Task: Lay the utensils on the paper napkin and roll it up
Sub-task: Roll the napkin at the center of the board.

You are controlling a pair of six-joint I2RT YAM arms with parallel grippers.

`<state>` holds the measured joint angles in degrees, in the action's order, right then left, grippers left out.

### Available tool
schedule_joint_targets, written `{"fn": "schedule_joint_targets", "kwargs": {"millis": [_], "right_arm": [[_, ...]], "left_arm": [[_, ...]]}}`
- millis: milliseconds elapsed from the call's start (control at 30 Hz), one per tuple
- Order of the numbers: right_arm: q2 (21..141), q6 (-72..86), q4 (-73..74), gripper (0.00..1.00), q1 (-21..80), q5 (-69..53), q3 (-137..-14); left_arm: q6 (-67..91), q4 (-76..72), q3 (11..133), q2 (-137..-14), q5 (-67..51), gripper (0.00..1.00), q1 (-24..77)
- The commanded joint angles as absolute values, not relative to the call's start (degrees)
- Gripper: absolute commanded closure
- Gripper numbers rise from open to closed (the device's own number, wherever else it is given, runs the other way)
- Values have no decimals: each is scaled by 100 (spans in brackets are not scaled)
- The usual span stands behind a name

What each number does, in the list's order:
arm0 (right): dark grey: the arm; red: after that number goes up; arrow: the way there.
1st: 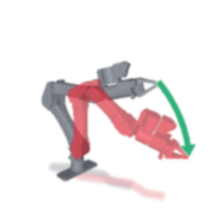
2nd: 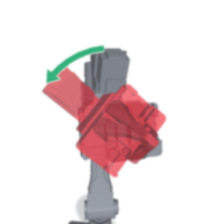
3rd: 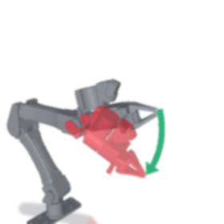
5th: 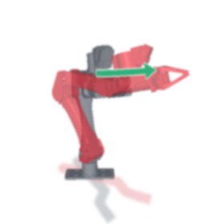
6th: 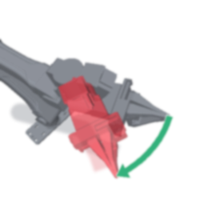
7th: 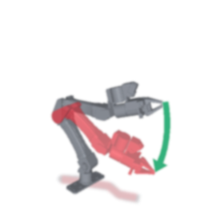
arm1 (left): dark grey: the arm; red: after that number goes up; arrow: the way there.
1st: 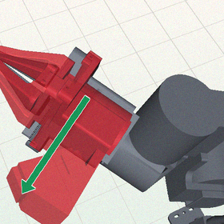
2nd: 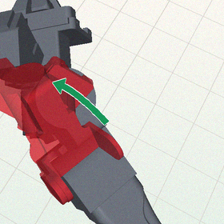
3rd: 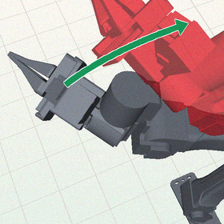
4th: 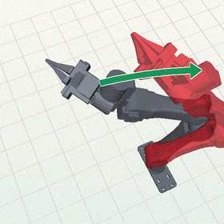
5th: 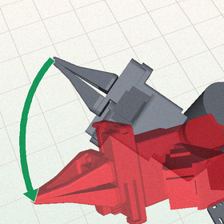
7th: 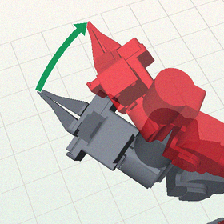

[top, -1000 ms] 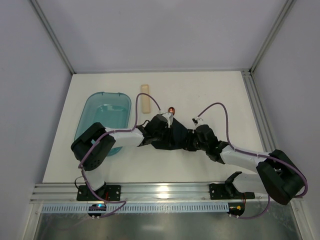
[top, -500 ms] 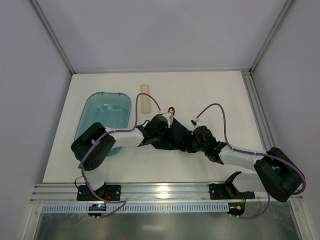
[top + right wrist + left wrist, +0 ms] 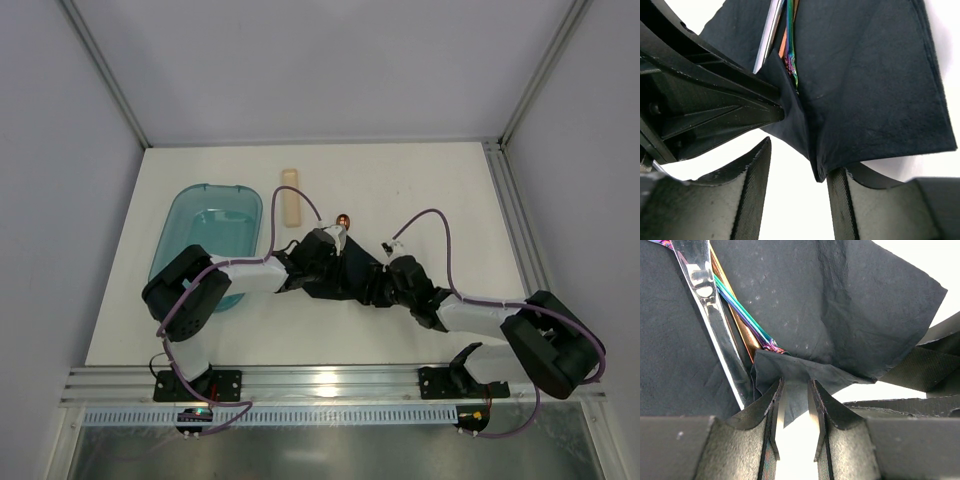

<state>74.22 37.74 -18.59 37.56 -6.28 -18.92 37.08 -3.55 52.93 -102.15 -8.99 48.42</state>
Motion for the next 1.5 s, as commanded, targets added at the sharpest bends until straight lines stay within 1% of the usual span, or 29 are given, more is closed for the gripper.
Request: {"fn": "schedule_joint_targets", "kwargs": {"millis": [0, 67, 200, 233, 333, 367, 400, 433, 533, 733, 767, 800, 833, 900, 1033, 1467], "right_arm": [[7558, 3841, -2338, 53, 3797, -659, -1732], [7550, 3850, -2364, 54, 3788, -615, -1696], [7497, 3832, -2364, 61, 3788, -519, -1661], [7506, 3832, -2347, 65, 3788, -492, -1670], [7576, 3797, -2338, 71, 3788, -466, -1722], [7602, 3806, -2338, 76, 3788, -448, -1740], [7620, 3806, -2320, 78, 3788, -405, -1766], [7638, 3753, -2233, 84, 3788, -369, -1845], [7655, 3718, -2057, 96, 3788, -255, -1960], [7401, 3656, -1672, 95, 3788, -124, -2117], [7348, 3648, -1609, 90, 3788, -106, -2136], [7295, 3647, -1565, 81, 3788, -105, -2144], [7156, 3656, -1521, 77, 3788, -114, -2153], [7049, 3682, -1503, 73, 3788, -132, -2145], [6935, 3735, -1485, 72, 3832, -150, -2188], [7312, 3964, -1960, 73, 3973, -457, -2285]], "left_arm": [[3674, -360, 5414, -10266, -826, 71, 4878], [3674, -360, 5414, -10266, -817, 71, 4878], [3665, -343, 5440, -10274, -817, 71, 4878], [3665, -343, 5432, -10266, -817, 71, 4869], [3674, -360, 5405, -10248, -826, 71, 4878], [3683, -360, 5414, -10248, -817, 71, 4878], [3683, -360, 5405, -10248, -826, 71, 4878], [3683, -369, 5405, -10239, -826, 71, 4869], [3691, -369, 5388, -10248, -835, 71, 4878], [3683, -369, 5379, -10230, -817, 71, 4887], [3683, -369, 5370, -10230, -800, 71, 4878], [3683, -369, 5379, -10239, -826, 71, 4878], [3683, -369, 5379, -10239, -835, 71, 4878], [3683, -387, 5379, -10239, -826, 71, 4878], [3691, -413, 5370, -10248, -835, 71, 4887], [3674, -360, 5396, -10274, -817, 71, 4887]]}}
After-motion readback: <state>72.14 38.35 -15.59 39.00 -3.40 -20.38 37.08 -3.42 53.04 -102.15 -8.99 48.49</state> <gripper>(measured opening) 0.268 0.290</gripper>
